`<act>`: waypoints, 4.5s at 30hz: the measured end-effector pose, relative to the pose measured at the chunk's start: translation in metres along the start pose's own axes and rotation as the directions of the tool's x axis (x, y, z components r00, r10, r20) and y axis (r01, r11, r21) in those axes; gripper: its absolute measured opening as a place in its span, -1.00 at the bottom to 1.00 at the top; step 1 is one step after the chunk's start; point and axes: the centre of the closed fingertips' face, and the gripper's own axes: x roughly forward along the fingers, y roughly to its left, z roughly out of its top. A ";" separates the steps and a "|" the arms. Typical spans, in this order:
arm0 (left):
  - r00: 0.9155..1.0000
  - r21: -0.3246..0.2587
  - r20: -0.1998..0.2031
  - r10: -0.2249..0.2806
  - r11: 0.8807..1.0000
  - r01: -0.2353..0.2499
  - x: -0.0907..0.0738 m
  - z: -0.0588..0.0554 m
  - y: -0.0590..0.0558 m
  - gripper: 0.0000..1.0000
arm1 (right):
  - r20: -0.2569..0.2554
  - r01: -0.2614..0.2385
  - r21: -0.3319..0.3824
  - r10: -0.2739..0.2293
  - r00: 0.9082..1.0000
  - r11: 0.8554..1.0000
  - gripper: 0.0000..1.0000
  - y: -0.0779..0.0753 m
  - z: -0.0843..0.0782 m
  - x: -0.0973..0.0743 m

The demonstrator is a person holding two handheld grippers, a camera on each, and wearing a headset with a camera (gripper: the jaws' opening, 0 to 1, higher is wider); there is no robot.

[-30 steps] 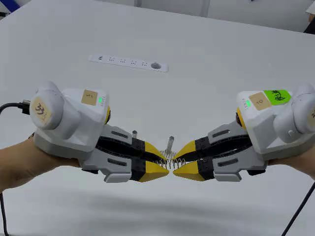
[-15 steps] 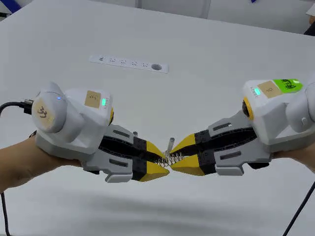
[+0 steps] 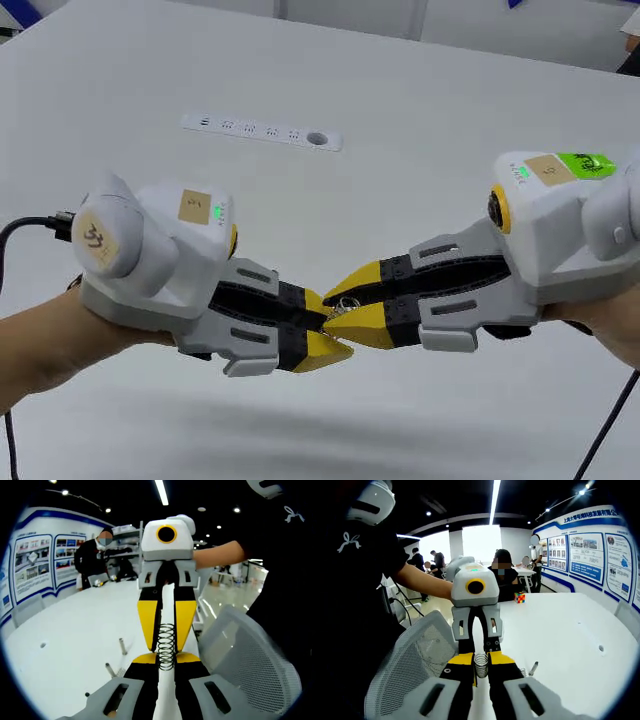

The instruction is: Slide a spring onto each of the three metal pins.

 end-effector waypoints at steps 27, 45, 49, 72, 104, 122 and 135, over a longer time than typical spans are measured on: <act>0.993 -0.056 -0.066 0.101 0.993 -0.105 -0.016 -0.021 0.026 -0.46 | 0.006 0.115 -0.011 -0.115 0.993 0.993 -0.77 -0.037 0.009 -0.020; 0.969 -0.081 -0.007 0.248 0.965 -0.248 -0.044 -0.007 0.063 0.07 | -0.025 0.441 0.122 -0.441 0.897 0.889 -0.77 -0.129 -0.046 -0.084; 0.965 -0.087 -0.008 0.261 0.962 -0.261 -0.047 -0.007 0.068 0.12 | -0.059 0.493 0.185 -0.492 0.869 0.850 -0.77 -0.141 -0.071 -0.091; 0.936 -0.139 -0.064 0.346 0.926 -0.352 -0.065 -0.027 0.083 0.92 | -0.124 0.553 0.276 -0.541 0.832 0.787 -0.77 -0.148 -0.121 -0.090; 0.920 -0.195 -0.051 0.389 0.900 -0.391 -0.080 -0.027 0.092 1.00 | -0.202 0.570 0.287 -0.533 0.821 0.770 -0.76 -0.151 -0.168 -0.066; 0.924 -0.217 -0.014 0.382 0.901 -0.376 -0.075 -0.016 0.092 1.00 | -0.259 0.564 0.304 -0.503 0.824 0.768 -0.62 -0.143 -0.178 -0.058; 0.924 -0.224 -0.013 0.382 0.899 -0.375 -0.079 -0.020 0.090 1.00 | -0.207 0.580 0.226 -0.543 0.814 0.783 -0.54 -0.146 -0.139 -0.071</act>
